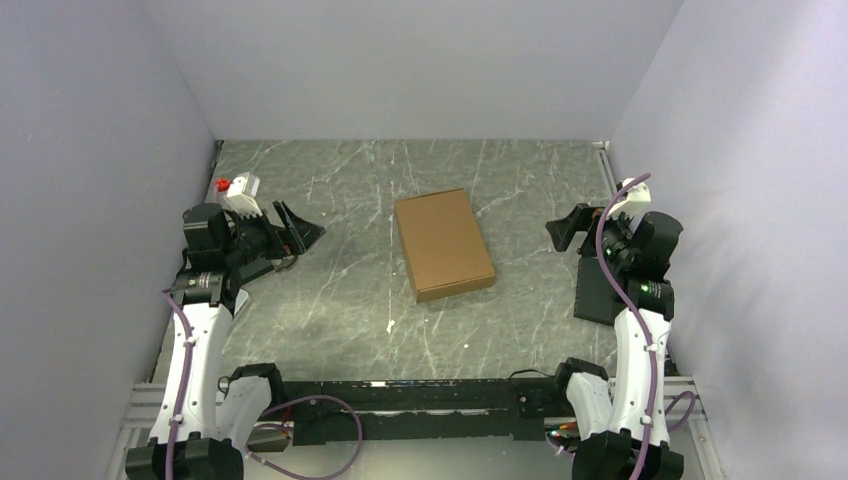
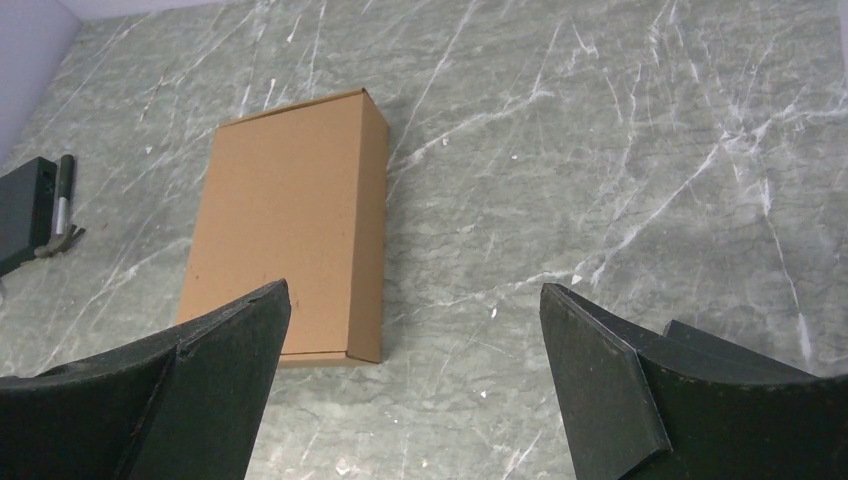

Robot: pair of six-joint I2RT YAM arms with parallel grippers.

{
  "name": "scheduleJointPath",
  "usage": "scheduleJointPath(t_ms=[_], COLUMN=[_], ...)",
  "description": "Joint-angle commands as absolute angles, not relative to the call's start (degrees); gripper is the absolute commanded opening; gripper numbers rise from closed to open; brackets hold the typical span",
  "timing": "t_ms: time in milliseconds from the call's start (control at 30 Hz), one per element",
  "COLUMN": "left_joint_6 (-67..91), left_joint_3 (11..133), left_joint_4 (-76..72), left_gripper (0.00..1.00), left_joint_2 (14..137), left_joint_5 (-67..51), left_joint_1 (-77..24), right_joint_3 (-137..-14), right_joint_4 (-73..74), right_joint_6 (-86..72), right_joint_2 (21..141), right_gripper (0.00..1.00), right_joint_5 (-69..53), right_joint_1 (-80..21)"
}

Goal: Fold the paper box

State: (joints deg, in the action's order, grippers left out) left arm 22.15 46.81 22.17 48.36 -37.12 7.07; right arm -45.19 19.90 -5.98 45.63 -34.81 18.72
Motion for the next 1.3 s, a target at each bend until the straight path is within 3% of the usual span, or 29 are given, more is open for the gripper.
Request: scheduleJointPath(t_ms=[0,1267], left_joint_6=[22.3,22.3], left_joint_3=[46.6,46.5], left_joint_4=[21.4,21.4], left_gripper=[0.99,1.00], left_joint_2=[47.7,47.7], left_joint_5=[-36.8,-36.7], left_joint_1=[7.4,7.4], right_joint_3=[-47.3,-46.5], right_joint_4=[18.7,17.9], right_joint_6=[-5.2,-5.2], right_joint_2=[45.0,44.7], right_gripper=[1.00,0.99], right_joint_5=[-35.0,-34.1], right_joint_1=[18.8,18.8])
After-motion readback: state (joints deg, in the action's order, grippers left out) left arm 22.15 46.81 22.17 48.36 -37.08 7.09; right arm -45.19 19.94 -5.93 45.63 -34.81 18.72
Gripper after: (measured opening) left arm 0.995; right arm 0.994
